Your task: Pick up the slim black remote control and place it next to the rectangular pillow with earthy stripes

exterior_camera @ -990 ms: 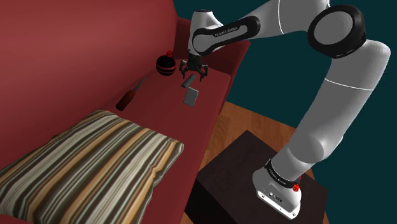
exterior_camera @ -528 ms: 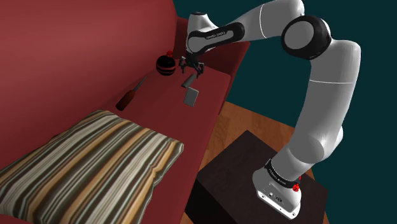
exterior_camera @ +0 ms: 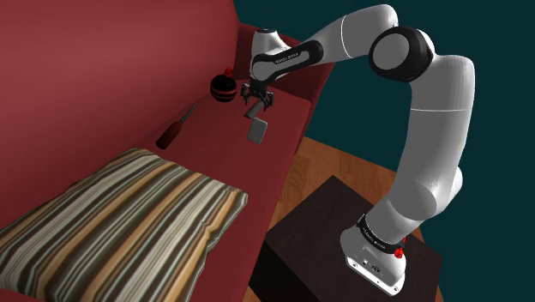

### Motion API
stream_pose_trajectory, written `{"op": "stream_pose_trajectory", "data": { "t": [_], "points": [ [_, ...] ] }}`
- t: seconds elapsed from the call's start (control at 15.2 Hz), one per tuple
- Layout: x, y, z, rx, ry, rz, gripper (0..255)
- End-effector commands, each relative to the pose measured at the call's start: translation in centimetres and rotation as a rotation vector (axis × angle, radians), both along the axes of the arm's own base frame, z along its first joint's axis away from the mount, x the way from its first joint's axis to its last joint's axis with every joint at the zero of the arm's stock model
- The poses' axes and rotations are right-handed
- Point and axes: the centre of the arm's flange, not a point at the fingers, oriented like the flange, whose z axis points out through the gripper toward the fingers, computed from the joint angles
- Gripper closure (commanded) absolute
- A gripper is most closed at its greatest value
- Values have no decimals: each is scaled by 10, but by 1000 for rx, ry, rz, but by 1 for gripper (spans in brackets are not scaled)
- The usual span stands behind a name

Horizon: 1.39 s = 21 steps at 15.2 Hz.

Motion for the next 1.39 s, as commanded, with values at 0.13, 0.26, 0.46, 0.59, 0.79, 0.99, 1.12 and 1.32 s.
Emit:
{"op": "stream_pose_trajectory", "data": {
  "t": [0.13,0.26,0.46,0.59,0.79,0.99,1.12,1.32],
  "points": [
    [1,-1,-3,0,-1,0,0],
    [1,-1,-3,0,-1,0,0],
    [1,-1,-2,0,-1,0,255],
    [1,-1,-3,0,-1,0,255],
    [2,0,-4,0,-1,0,255],
    [4,0,-3,0,-1,0,255],
    [1,-1,3,0,-1,0,255],
    [1,-1,19,0,-1,0,255]
  ]
}}
